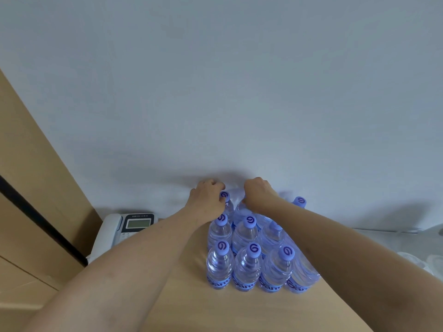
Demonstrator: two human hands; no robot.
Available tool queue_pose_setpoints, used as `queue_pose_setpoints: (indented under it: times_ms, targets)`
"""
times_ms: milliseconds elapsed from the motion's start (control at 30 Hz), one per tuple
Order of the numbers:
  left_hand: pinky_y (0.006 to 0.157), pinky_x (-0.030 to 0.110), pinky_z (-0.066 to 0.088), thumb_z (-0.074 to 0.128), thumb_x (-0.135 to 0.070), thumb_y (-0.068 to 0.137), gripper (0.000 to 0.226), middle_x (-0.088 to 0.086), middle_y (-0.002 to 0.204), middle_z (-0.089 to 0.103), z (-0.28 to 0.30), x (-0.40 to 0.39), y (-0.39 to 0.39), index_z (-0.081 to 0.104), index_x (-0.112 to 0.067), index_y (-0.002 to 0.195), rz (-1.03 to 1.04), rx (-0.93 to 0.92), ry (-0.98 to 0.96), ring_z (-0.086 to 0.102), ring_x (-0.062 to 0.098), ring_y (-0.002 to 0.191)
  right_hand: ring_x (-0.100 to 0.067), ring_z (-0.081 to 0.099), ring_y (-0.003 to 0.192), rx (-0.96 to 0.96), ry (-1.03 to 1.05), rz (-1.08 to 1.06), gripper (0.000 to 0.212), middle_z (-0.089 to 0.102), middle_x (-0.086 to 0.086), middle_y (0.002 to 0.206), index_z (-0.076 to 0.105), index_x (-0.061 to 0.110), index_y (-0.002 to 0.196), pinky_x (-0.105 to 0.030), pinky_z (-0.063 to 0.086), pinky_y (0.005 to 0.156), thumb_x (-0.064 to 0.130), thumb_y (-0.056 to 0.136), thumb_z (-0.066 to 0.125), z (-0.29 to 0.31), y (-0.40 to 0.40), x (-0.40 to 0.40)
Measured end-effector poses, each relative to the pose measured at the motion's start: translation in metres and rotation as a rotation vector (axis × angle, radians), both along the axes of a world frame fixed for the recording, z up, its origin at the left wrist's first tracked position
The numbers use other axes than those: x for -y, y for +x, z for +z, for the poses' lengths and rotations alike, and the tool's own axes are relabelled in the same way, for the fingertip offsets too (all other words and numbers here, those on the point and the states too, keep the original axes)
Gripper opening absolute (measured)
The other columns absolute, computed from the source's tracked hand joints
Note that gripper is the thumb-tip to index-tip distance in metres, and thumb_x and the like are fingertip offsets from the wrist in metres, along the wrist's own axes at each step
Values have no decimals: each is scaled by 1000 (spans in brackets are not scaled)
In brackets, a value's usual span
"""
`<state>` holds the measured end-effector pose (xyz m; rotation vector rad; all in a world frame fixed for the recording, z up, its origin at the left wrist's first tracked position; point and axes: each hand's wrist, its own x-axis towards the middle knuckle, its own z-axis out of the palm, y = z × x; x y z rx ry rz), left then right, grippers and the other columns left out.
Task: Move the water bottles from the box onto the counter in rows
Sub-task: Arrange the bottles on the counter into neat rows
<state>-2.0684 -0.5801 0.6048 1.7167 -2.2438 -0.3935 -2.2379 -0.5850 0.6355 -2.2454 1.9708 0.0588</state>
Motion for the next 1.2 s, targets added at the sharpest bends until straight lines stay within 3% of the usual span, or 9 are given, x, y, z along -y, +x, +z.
queue_pose_setpoints:
  times_ms: [67, 133, 200, 267, 467, 667, 1033, 1133, 1200]
  targets:
    - [91, 44, 46, 51, -23, 91, 34, 1, 126, 55, -1, 0, 1, 56, -20, 125, -6, -3, 1, 47, 27, 117, -23, 42, 55, -4, 23, 15, 28, 43, -5, 64, 42, 11, 60, -25, 28, 42, 3, 78, 62, 2, 2, -2]
    - [91, 44, 46, 51, -23, 91, 35, 1, 127, 55, -1, 1, 1, 56, -20, 125, -14, 3, -1, 47, 27, 118, -31, 57, 70, 0, 32, 21, 4, 58, -12, 82, 63, 4, 80, -30, 46, 52, 1, 80, 60, 4, 3, -1]
    - [91, 44, 46, 51, -24, 92, 34, 2, 128, 54, -1, 2, 2, 56, -20, 125, -19, 9, -3, 46, 28, 118, -33, 64, 86, 14, 24, 28, 25, 64, -17, 102, 68, 1, 105, -37, 56, 71, 2, 81, 60, 3, 1, 0]
    - [92, 44, 46, 51, -24, 91, 34, 2, 128, 54, -1, 3, 2, 56, -20, 125, -21, 11, 0, 47, 28, 117, -33, 65, 89, 19, 10, 28, 31, 66, -18, 105, 67, 0, 110, -39, 57, 76, 1, 81, 59, 2, 0, 1]
    - [93, 44, 46, 51, -25, 91, 37, 1, 131, 53, -2, 5, 7, 54, -21, 128, -29, 32, 7, 45, 27, 119, -35, 64, 102, -9, 3, 57, 36, 64, -21, 116, 66, -3, 114, -47, 56, 83, -6, 80, 54, 3, 0, 1]
    - [94, 43, 45, 51, -27, 92, 39, 1, 134, 51, 0, 7, 11, 52, -21, 131, -36, 63, 3, 45, 27, 122, -31, 62, 94, 31, 24, 97, 37, 60, -14, 116, 70, 11, 114, -30, 52, 71, -2, 81, 57, 7, -3, 2]
    - [97, 43, 44, 51, -26, 93, 40, 1, 137, 49, 3, 3, 10, 51, -21, 133, -44, 97, -6, 43, 26, 125, -28, 61, 95, 19, 20, 111, 31, 60, -11, 114, 71, 14, 108, -30, 51, 72, -2, 84, 58, 7, 0, 1]
    - [96, 42, 44, 51, -25, 92, 40, 2, 135, 50, 5, 3, 9, 51, -21, 133, -42, 101, -10, 43, 27, 124, -30, 64, 96, 0, 44, 114, 27, 65, -15, 112, 71, 7, 108, -33, 56, 76, 6, 81, 67, 10, 3, 1]
    - [95, 42, 44, 51, -25, 92, 40, 3, 133, 51, 6, 3, 9, 51, -21, 133, -39, 100, -6, 44, 27, 123, -28, 64, 87, -26, 53, 88, 23, 66, -13, 99, 69, 5, 99, -35, 57, 73, 20, 81, 72, 11, 5, 0]
